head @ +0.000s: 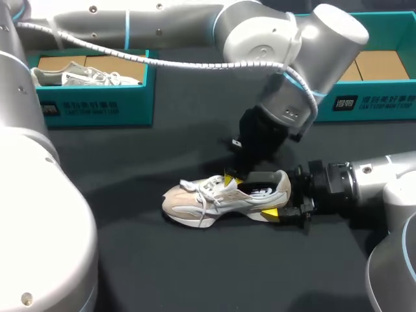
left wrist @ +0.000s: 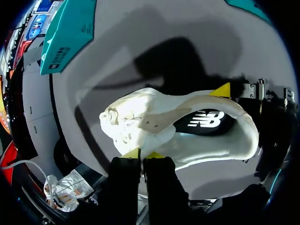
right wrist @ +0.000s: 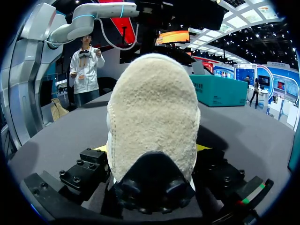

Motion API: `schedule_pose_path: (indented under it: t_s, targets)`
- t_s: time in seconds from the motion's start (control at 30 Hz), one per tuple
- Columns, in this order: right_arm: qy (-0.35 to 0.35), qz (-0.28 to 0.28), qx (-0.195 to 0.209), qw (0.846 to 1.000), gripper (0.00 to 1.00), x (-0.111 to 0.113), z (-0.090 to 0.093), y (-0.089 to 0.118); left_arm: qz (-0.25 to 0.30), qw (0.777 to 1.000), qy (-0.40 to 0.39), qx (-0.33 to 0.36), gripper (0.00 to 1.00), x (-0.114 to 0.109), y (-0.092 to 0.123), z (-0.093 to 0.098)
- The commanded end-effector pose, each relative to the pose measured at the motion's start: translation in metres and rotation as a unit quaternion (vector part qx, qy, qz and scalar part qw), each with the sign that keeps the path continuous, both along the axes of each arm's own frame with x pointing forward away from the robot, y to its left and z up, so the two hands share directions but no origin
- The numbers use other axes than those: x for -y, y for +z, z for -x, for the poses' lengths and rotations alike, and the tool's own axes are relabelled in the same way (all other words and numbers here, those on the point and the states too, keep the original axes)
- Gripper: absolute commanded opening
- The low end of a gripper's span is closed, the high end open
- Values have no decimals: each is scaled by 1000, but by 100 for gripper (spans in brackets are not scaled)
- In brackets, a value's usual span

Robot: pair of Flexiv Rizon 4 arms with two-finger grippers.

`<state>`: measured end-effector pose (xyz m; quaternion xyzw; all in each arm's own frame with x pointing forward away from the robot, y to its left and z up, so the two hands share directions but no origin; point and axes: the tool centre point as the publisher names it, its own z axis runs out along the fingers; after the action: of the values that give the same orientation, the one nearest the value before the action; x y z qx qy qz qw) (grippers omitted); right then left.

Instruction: Take the shoe out of the shoebox, open the shoe tongue, remove and reinsert the insole, then place the shoe into the shoebox

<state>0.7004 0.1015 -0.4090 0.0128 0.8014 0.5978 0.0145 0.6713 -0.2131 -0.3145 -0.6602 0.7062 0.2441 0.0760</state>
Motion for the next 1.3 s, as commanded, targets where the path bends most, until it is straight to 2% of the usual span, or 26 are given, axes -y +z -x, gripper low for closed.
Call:
schedule_pose_path:
  t_s: [0.03,0.4,0.57,1.07,1.3]
  targets:
    - [-1,2,-1,1000,0,1,1,1,96,994,38,32,0,-30,11,9]
    - [-1,2,-1,1000,0,1,1,1,159,979,105,74,0,-64,18,15]
    - [-1,2,-1,1000,0,1,1,1,166,976,115,77,0,-76,17,14]
    - [-1,2,-1,1000,0,1,1,1,132,983,117,46,0,-100,-31,12]
    - [-1,2,-1,1000,0,1,1,1,114,986,118,41,0,-109,-45,10]
